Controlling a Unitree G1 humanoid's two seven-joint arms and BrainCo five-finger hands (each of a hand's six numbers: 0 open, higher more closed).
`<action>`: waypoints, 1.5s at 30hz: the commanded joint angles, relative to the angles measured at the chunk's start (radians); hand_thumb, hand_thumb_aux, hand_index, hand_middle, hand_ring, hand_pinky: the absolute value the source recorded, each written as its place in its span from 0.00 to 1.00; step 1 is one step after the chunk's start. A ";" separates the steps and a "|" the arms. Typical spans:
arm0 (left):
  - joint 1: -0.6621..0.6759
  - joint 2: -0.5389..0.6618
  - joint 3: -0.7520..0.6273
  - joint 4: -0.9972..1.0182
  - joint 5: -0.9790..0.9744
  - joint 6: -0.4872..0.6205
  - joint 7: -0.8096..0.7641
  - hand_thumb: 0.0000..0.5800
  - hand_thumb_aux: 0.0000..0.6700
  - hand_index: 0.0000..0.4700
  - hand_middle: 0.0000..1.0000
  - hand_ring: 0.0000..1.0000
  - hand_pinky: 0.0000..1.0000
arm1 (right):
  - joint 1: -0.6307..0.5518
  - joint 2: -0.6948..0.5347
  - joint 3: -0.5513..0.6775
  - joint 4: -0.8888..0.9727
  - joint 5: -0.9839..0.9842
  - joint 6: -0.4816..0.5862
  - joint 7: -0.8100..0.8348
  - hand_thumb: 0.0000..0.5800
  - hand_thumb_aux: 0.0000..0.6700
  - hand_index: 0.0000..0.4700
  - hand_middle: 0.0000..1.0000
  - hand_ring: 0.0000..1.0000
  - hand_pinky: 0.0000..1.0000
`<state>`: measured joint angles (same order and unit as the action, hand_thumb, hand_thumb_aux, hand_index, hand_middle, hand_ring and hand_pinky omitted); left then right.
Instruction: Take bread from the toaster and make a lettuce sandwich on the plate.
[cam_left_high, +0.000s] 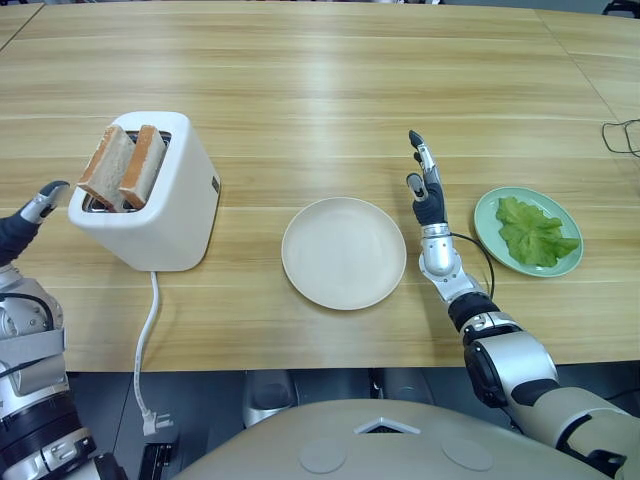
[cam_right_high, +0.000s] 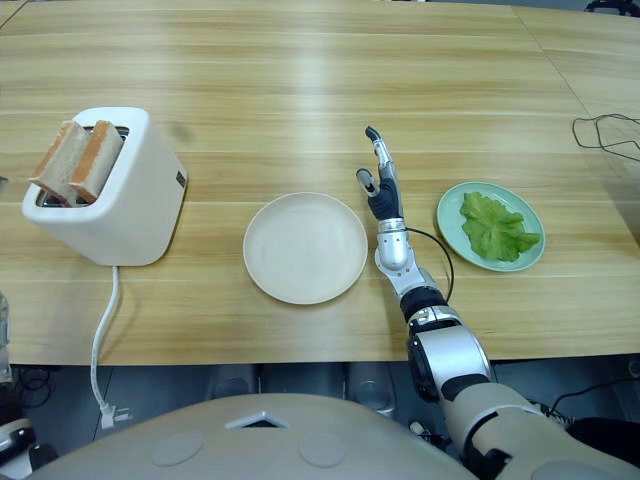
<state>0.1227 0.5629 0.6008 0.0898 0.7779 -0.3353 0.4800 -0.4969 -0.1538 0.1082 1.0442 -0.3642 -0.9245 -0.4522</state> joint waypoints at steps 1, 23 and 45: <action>-0.030 0.039 -0.106 0.122 -0.022 0.035 -0.055 0.00 0.00 0.00 0.00 0.00 0.00 | 0.000 -0.008 0.004 -0.007 -0.014 0.000 -0.014 0.00 0.00 0.00 0.00 0.00 0.00; -0.140 0.202 -0.331 0.411 -0.210 0.068 -0.167 0.87 0.64 0.63 0.00 0.00 0.00 | -0.020 -0.014 0.021 0.019 -0.047 0.002 -0.061 0.00 0.00 0.00 0.00 0.00 0.00; -0.214 0.165 -0.286 0.152 -0.158 0.118 0.183 1.00 1.00 0.98 1.00 1.00 1.00 | -0.029 -0.027 0.019 0.044 -0.058 0.032 -0.112 0.00 0.00 0.00 0.00 0.00 0.00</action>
<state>-0.0695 0.7378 0.2933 0.2874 0.6142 -0.2284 0.6193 -0.5184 -0.1731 0.1300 1.0767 -0.4231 -0.9099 -0.5543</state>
